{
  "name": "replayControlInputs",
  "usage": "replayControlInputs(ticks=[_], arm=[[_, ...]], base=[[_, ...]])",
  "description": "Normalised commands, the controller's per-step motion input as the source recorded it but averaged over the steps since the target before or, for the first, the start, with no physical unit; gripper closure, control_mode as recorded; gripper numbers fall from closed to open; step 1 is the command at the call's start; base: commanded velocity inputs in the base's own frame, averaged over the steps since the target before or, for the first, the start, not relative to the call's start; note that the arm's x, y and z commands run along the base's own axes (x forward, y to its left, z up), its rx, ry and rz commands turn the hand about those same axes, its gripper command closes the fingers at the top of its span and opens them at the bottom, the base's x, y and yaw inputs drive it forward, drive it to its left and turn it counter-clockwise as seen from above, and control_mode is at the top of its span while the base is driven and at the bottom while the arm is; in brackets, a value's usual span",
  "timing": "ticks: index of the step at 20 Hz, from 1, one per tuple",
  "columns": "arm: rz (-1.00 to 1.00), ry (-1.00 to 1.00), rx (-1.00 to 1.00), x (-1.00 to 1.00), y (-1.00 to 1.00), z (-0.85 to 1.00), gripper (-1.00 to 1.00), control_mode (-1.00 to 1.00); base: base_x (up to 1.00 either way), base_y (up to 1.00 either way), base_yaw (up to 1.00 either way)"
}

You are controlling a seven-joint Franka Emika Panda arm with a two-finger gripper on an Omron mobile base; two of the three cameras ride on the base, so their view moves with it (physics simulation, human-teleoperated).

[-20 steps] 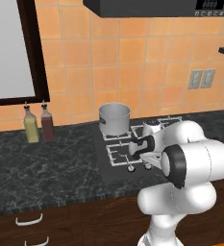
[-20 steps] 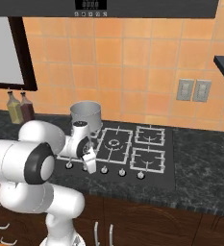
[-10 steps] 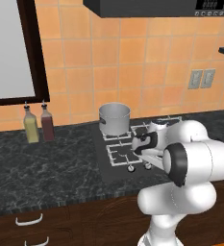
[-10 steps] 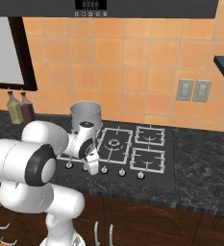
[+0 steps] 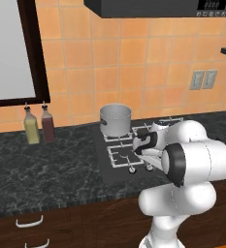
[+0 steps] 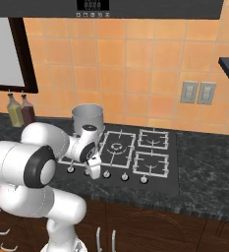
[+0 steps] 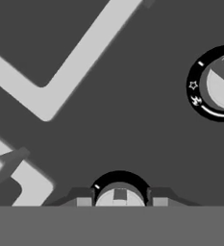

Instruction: Turn off the rear left burner of the stove.

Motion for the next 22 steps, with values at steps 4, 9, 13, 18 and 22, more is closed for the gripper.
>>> replayControlInputs(ticks=[4,9,13,18,22], arm=[[-0.66,0.01,0.02,0.01,0.04,-0.27,1.00,-1.00],[-0.55,0.00,0.13,0.00,0.00,-0.22,1.00,-1.00],[-0.55,0.00,0.17,0.00,0.00,-0.07,1.00,-1.00],[-0.60,0.00,0.16,0.00,0.04,0.00,1.00,-1.00],[-0.61,0.00,0.16,0.00,0.08,0.00,1.00,-1.00]], base=[[0.00,0.00,0.00],[0.00,0.00,0.00],[0.00,0.00,0.00],[0.00,0.00,0.00],[0.00,0.00,0.00]])
